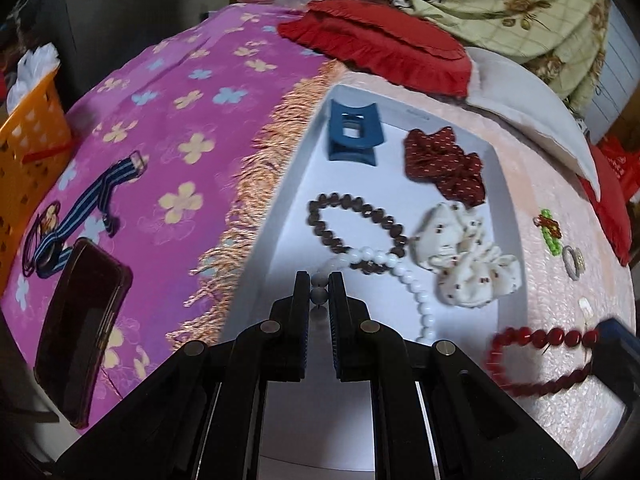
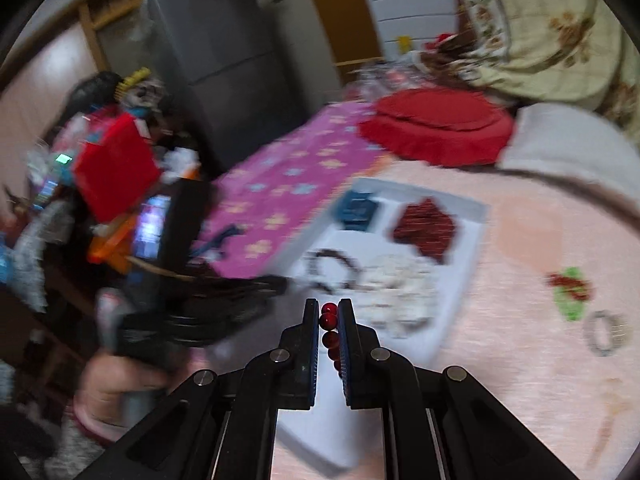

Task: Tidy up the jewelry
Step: 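Carry both bracelets into the white tray and open both tools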

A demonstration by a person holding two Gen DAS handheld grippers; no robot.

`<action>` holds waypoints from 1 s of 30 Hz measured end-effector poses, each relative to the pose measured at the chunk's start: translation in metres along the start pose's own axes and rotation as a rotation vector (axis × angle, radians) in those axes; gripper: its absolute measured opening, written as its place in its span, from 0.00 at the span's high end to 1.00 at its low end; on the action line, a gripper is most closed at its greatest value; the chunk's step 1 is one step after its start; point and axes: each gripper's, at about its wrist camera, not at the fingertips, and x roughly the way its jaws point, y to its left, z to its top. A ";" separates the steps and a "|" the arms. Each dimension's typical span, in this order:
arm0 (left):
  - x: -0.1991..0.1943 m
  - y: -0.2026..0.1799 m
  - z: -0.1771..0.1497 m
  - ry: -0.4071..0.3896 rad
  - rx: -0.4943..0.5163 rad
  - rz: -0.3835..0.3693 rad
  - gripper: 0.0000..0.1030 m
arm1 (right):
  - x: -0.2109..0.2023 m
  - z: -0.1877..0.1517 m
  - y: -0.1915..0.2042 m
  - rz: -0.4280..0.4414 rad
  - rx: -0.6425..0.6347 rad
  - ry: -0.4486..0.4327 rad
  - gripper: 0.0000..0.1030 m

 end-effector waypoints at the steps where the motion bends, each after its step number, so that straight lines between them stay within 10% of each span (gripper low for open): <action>1: 0.000 0.002 0.000 -0.004 -0.002 0.009 0.93 | 0.007 -0.002 -0.003 0.012 0.015 0.018 0.92; 18: -0.017 -0.004 -0.002 -0.100 0.035 0.135 0.93 | 0.068 -0.031 -0.036 -0.154 0.064 0.199 0.92; 24: -0.025 -0.017 -0.005 -0.161 0.073 0.162 0.91 | 0.054 -0.033 -0.029 -0.182 0.045 0.155 0.64; 30: -0.028 -0.025 -0.007 -0.187 0.089 0.175 0.91 | 0.031 -0.033 -0.027 -0.208 0.034 0.106 0.63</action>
